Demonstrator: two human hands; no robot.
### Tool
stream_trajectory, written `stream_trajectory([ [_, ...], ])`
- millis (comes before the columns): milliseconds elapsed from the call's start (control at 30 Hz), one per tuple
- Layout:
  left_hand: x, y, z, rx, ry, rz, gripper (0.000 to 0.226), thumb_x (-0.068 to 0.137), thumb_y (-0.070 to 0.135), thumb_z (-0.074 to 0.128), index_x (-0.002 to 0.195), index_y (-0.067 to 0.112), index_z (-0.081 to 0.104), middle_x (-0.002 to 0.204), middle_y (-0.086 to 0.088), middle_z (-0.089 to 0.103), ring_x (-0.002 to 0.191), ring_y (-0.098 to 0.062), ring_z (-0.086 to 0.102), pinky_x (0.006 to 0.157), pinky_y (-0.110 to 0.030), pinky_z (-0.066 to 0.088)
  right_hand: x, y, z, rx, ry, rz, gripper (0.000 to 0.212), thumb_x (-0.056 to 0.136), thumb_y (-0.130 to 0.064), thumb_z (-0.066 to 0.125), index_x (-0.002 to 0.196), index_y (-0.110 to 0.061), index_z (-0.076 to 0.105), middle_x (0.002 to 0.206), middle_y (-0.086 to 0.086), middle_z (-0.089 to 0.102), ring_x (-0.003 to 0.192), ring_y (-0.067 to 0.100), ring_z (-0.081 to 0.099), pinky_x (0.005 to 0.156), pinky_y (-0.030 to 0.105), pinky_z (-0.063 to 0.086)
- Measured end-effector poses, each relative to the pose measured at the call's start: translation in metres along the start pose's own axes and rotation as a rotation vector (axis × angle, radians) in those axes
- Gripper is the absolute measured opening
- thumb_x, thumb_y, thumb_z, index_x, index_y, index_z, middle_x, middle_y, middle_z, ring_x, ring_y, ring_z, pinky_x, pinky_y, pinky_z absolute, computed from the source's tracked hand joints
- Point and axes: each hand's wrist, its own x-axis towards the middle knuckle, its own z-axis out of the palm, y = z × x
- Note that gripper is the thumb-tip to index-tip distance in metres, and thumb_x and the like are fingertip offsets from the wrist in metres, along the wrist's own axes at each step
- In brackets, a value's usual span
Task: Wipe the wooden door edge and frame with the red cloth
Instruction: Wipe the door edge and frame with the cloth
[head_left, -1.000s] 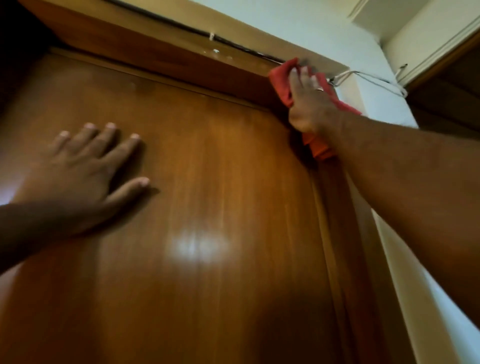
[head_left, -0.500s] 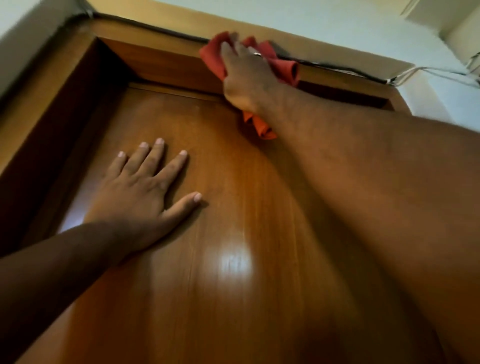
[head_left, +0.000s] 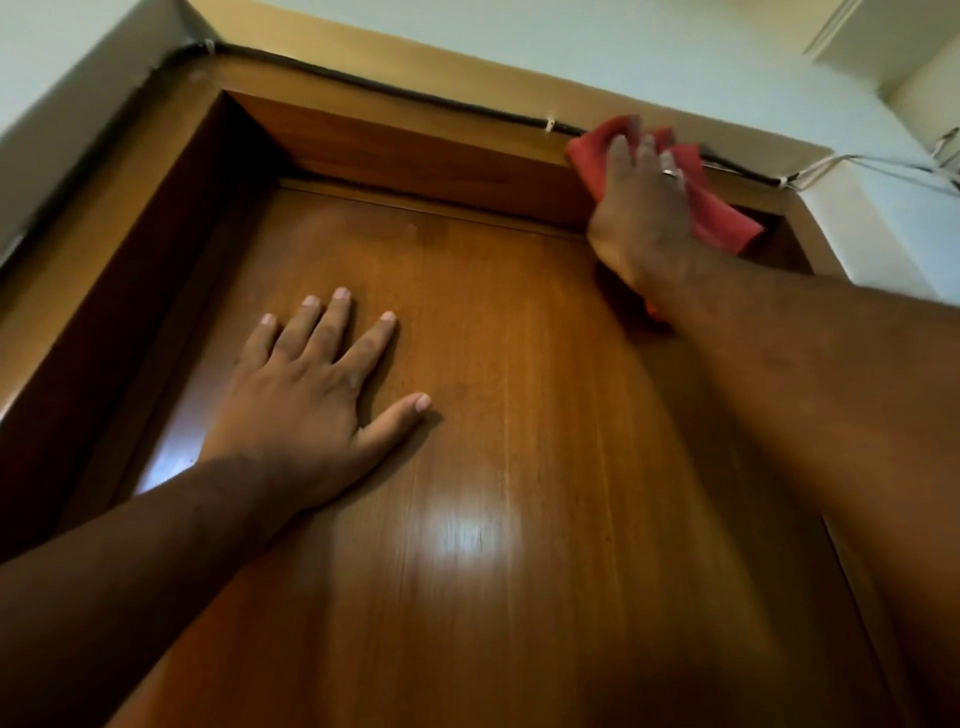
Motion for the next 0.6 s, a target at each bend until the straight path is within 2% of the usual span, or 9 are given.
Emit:
stream_trajectory([
  [133,-0.001,0.001,-0.001,0.000,-0.010,0.000,0.093,0.076,0.087,-0.004,0.156,0.040,-0.010,0.169,-0.005,-0.009,0.155,-0.022,-0.007,0.126,-0.046,0.000,0.001,-0.081,0.013,0.006,-0.012,-0.314,0.085,0.088,-0.004,0.053,0.156,-0.028,0.008,0.166,0.011,0.009,0.151,0.038,0.012,0.121,0.056,0.014],
  [200,-0.001,-0.001,-0.001,-0.004,-0.023,0.008,0.094,0.074,0.089,-0.006,0.155,0.042,-0.013,0.168,-0.004,-0.011,0.155,-0.022,-0.009,0.126,-0.046,-0.002,0.001,-0.104,0.015,-0.029,-0.035,-0.383,0.088,0.089,-0.005,0.054,0.156,-0.032,0.005,0.167,0.011,0.005,0.151,0.039,0.009,0.120,0.057,0.012],
  [267,0.000,-0.003,-0.001,-0.010,-0.033,0.019,0.095,0.072,0.090,-0.008,0.154,0.042,-0.014,0.168,-0.003,-0.013,0.155,-0.021,-0.010,0.125,-0.046,-0.002,0.002,-0.098,0.016,-0.085,-0.046,-0.408,0.089,0.090,-0.005,0.054,0.156,-0.033,0.002,0.167,0.011,0.003,0.152,0.037,0.007,0.121,0.058,0.012],
  [400,0.000,-0.003,-0.001,0.028,-0.054,0.010,0.097,0.072,0.090,-0.008,0.155,0.040,-0.012,0.168,-0.006,-0.010,0.155,-0.025,-0.007,0.125,-0.049,0.001,0.008,-0.025,0.002,-0.134,-0.069,-0.361,0.091,0.089,-0.003,0.052,0.155,-0.034,-0.001,0.167,0.008,0.004,0.151,0.035,0.010,0.120,0.058,0.018],
  [533,0.000,0.018,-0.007,-0.023,-0.115,-0.031,0.103,0.069,0.095,0.000,0.157,0.040,-0.005,0.169,-0.006,-0.006,0.155,-0.032,-0.002,0.121,-0.062,0.002,0.011,0.096,-0.032,-0.193,-0.181,-0.086,0.087,0.088,-0.012,0.055,0.156,-0.019,0.002,0.164,0.018,0.012,0.148,0.039,0.020,0.118,0.054,0.026],
  [600,-0.006,0.052,-0.007,-0.116,-0.122,0.012,0.103,0.070,0.094,0.001,0.157,0.040,0.003,0.169,-0.004,0.000,0.155,-0.032,0.001,0.119,-0.064,0.003,0.000,0.147,-0.044,-0.222,-0.264,0.060,0.086,0.091,-0.018,0.055,0.156,-0.014,-0.002,0.165,0.019,0.005,0.148,0.041,0.017,0.117,0.052,0.026],
])
